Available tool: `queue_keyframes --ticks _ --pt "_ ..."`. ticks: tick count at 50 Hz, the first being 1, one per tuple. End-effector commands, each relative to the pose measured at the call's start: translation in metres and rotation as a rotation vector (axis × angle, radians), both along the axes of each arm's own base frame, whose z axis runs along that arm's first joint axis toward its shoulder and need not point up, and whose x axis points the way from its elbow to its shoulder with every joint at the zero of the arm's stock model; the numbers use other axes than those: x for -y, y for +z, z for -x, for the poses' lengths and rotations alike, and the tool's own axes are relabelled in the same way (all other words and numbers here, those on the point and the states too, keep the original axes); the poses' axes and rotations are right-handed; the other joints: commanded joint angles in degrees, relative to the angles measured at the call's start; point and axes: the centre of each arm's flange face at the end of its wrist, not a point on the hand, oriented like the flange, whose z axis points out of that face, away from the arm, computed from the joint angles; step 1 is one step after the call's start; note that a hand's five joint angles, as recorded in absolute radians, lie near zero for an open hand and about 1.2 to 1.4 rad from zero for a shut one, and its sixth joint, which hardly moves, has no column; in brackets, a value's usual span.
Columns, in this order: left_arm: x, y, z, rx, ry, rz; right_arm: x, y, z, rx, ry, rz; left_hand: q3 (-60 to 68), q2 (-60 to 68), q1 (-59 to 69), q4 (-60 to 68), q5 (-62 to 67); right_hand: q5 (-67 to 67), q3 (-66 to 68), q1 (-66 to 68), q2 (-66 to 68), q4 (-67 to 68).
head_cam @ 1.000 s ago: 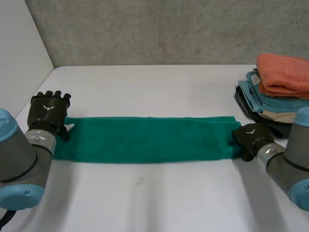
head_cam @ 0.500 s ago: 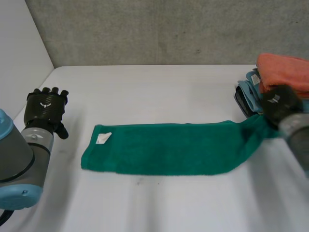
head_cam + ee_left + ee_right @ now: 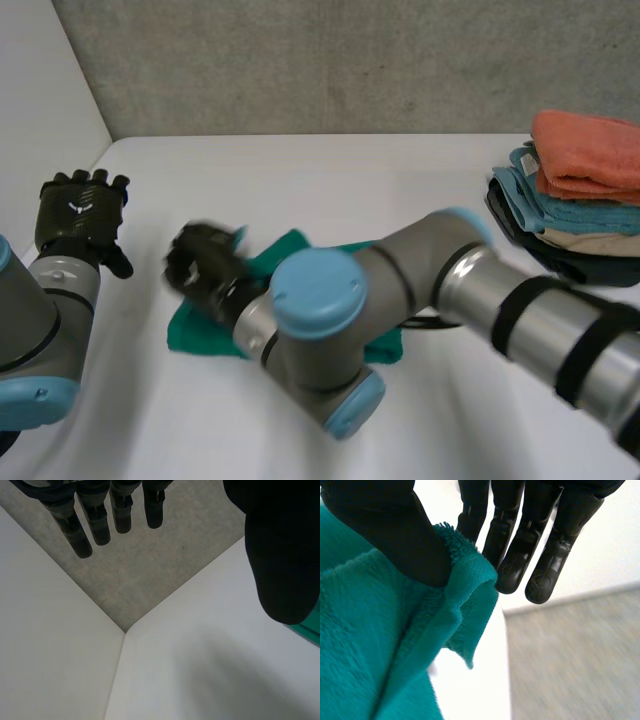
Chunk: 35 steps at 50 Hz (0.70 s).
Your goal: Fold the laundry.
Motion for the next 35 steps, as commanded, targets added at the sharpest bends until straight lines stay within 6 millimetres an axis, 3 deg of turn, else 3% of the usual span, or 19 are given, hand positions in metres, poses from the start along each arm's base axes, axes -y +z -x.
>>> queue_keyframes --ticks 1,3,5,8,11,12,16,19,24,29,35 --pt "0.001 0.003 -0.002 -0.002 0.004 0.008 -0.023 -0.035 -0.003 -0.064 0.139 -0.071 -1.8 -1.3 -0.7 -1.3 -2.4 -19.0 -20.4 -8.1 -19.9 -20.8" --pt "0.0 0.002 -0.002 -0.002 0.004 0.007 -0.023 -0.032 -0.001 -0.066 0.132 -0.08 -1.8 -1.3 -0.7 -1.3 -2.4 -42.7 -44.1 -31.8 -43.6 -44.5" --pt "0.0 0.002 -0.001 -0.002 0.001 0.007 -0.019 -0.019 0.002 -0.051 0.111 -0.101 -1.6 -1.1 -0.5 -1.2 -2.2 -56.3 -57.8 -45.4 -57.3 -58.2" --pt "0.0 0.002 0.0 -0.002 -0.002 0.007 -0.018 0.006 0.005 -0.004 0.081 -0.151 -1.8 -1.3 -0.7 -1.3 -2.4 -56.3 -57.8 -45.4 -57.3 -58.2" --pt "-0.001 0.004 0.002 -0.003 -0.01 0.011 0.004 0.038 0.022 0.088 -0.024 -0.278 -1.8 -1.3 -0.7 -1.3 -2.4 -56.3 -57.8 -45.4 -57.3 -58.2" --pt "-0.001 0.004 0.002 -0.001 -0.013 0.011 0.023 0.051 0.035 0.139 -0.095 -0.351 -1.8 -1.3 -0.7 -1.3 -2.4 -56.3 -57.8 -45.4 -57.3 -58.2" --pt "-0.004 0.005 0.008 0.0 -0.039 0.017 0.048 0.069 0.071 0.204 -0.239 -0.541 -1.9 -1.4 -0.9 -1.5 -2.5 -56.3 -57.8 -45.4 -57.3 -58.2" --pt "-0.015 0.007 0.029 -0.001 -0.136 0.022 0.052 0.066 0.091 0.19 -0.307 -0.646 -1.8 -1.3 -0.7 -1.3 -2.4 -56.3 -57.8 -45.4 -57.3 -58.2" --pt "-0.036 0.007 0.064 -0.001 -0.335 0.023 0.066 0.036 0.137 0.083 -0.477 -0.783 -0.8 -0.3 0.3 -0.3 -1.4 -56.3 -57.8 -45.4 -57.3 -58.2" --pt "-0.05 -0.007 0.089 0.012 -0.489 -0.029 0.061 0.023 0.157 0.059 -0.522 -0.809 0.1 0.6 1.1 0.5 -0.5 -55.9 -57.4 -45.0 -56.9 -57.8" --pt "-0.049 -0.031 0.106 0.034 -0.529 -0.115 0.05 0.014 0.165 0.062 -0.526 -0.805 0.6 1.1 1.6 1.0 0.0 -50.7 -52.2 -39.8 -51.7 -52.6"
